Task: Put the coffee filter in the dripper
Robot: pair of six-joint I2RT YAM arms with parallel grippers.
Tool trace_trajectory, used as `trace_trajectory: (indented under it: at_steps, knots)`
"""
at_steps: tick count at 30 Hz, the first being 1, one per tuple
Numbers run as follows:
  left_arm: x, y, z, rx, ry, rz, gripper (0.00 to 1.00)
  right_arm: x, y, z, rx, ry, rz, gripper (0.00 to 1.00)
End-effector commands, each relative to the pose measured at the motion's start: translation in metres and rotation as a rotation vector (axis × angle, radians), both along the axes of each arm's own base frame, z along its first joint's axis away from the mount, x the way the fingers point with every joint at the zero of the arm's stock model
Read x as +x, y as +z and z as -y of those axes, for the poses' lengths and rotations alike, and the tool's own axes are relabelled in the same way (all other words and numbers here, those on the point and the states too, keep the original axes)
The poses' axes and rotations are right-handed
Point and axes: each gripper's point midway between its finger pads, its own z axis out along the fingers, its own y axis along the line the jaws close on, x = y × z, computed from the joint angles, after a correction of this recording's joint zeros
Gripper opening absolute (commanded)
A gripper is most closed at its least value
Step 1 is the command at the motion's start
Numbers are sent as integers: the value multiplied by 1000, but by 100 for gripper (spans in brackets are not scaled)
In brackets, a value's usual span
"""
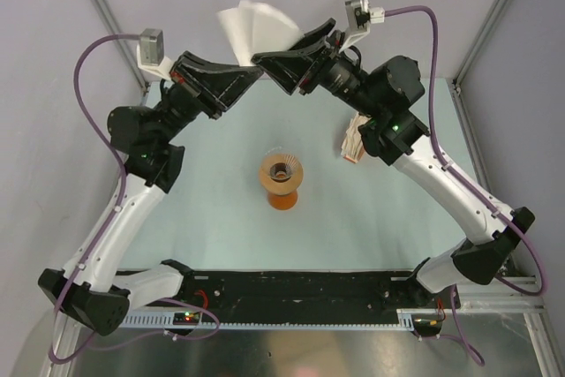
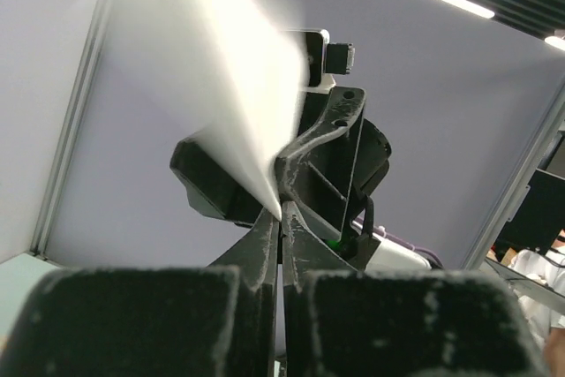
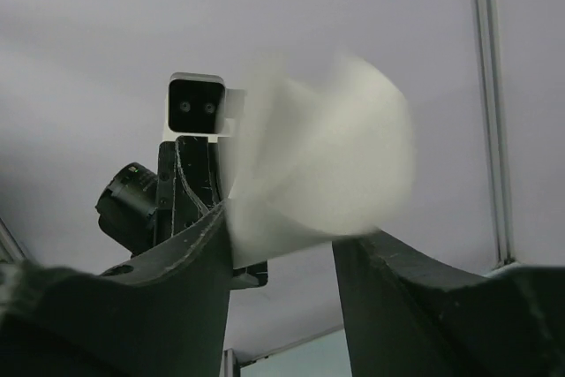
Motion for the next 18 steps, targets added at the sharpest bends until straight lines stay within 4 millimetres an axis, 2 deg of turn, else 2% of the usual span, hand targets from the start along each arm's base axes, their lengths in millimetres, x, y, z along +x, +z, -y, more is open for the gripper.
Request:
trace_trajectory:
  at_steps: [1, 6, 8, 11, 12, 14, 18]
  knots:
    - [-8, 2, 1, -23, -36, 15, 0, -9, 22, 22, 77, -17, 20, 41]
    - [-6, -9, 4, -10, -47, -12, 0, -9, 24, 29, 76, -19, 28, 11]
    - [-6, -15, 4, 0, -49, -24, 15, -10, 23, 31, 68, -21, 29, 3]
    - [-7, -28, 2, 34, -34, -25, 59, -9, 14, 37, 38, -29, 20, 0]
    - [-6, -34, 0, 50, -20, -32, 69, -11, 10, 40, 24, -27, 19, 0]
    - [-3, -44, -6, 89, 15, -37, 80, -14, -2, 45, -15, -21, 7, 0]
    - [-6, -62, -9, 174, 29, -15, 85, -23, -36, 50, -126, 33, -32, 0]
